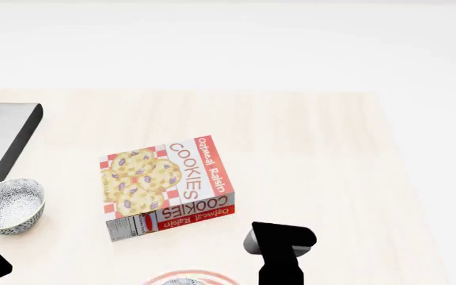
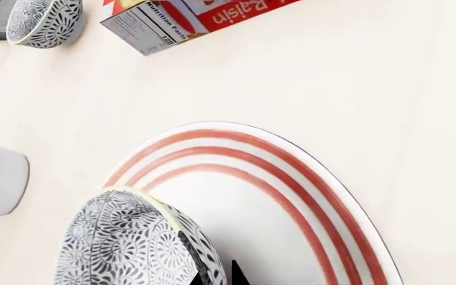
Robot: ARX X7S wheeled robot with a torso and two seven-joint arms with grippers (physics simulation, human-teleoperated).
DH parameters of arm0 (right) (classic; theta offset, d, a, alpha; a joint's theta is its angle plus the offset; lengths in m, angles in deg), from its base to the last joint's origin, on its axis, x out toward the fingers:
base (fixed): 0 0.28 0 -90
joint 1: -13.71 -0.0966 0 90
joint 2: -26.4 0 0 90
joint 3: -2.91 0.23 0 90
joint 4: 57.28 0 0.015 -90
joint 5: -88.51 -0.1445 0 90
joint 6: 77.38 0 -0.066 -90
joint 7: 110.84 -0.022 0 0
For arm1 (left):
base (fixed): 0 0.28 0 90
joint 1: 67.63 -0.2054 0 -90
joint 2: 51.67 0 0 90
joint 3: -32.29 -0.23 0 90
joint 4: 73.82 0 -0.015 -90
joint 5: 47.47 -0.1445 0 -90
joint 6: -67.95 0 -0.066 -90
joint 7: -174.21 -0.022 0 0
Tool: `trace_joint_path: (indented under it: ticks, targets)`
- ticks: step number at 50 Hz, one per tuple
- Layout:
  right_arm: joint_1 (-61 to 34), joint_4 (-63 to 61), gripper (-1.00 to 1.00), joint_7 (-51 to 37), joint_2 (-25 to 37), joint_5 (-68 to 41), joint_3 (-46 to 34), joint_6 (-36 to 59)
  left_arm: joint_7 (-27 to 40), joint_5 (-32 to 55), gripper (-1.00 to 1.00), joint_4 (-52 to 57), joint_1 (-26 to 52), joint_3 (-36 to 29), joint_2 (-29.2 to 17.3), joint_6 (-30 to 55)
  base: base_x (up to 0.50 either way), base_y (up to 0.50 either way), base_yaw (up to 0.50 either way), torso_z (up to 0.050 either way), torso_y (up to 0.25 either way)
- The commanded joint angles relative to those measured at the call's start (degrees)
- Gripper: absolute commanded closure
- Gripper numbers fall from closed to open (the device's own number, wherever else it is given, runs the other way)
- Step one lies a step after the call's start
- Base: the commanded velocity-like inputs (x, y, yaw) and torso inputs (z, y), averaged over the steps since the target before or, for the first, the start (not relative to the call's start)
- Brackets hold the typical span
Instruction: Pick the akita bowl next to the plate and place it on the plate.
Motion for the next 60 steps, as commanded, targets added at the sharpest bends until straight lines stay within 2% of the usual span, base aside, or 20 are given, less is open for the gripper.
trace_joint_path:
  ticks: [1, 9, 10, 22, 45, 60]
  targets:
    - [0.1, -0.5, 1.00, 0.4, 0.4, -0.6, -0.7, -0.5, 0.3, 0.1, -1.00, 0.2, 0.0, -0.2, -0.1, 0.0, 0.00, 0.00, 0.00, 0.000, 0.000]
    - [0.2, -0.3, 1.00, 1.8, 0.8, 0.3, -1.9, -1.6, 0.3, 0.1, -1.00, 0.2, -0.1, -0.3, -0.2, 0.0, 0.00, 0.00, 0.00, 0.000, 0.000]
    - [0.0, -0.5, -1.00, 2.4, 0.8, 0.7, -2.4, -1.9, 0.1, 0.1, -1.00, -0.3, 0.0, -0.3, -0.1, -0.3, 0.00, 0.00, 0.00, 0.000, 0.000]
    - [-0.2, -2.9, -1.00, 1.5, 1.5, 0.2, -2.5, -2.1, 0.6, 0.5, -1.00, 0.7, -0.3, -0.3, -0.4, 0.2, 0.00, 0.00, 0.00, 0.000, 0.000]
    - [-4.6, -13.5, -1.00, -12.8, 2.9, -11.6, 3.9, 4.9, 0.4, 0.3, -1.00, -0.4, 0.1, -0.8, -0.3, -0.6, 0.00, 0.00, 0.00, 0.000, 0.000]
    - [-3.6, -21.9, -1.00, -17.7, 5.4, -14.8, 5.6, 4.5, 0.8, 0.5, -1.00, 0.2, -0.1, -0.9, -0.6, -0.4, 0.00, 0.00, 0.00, 0.000, 0.000]
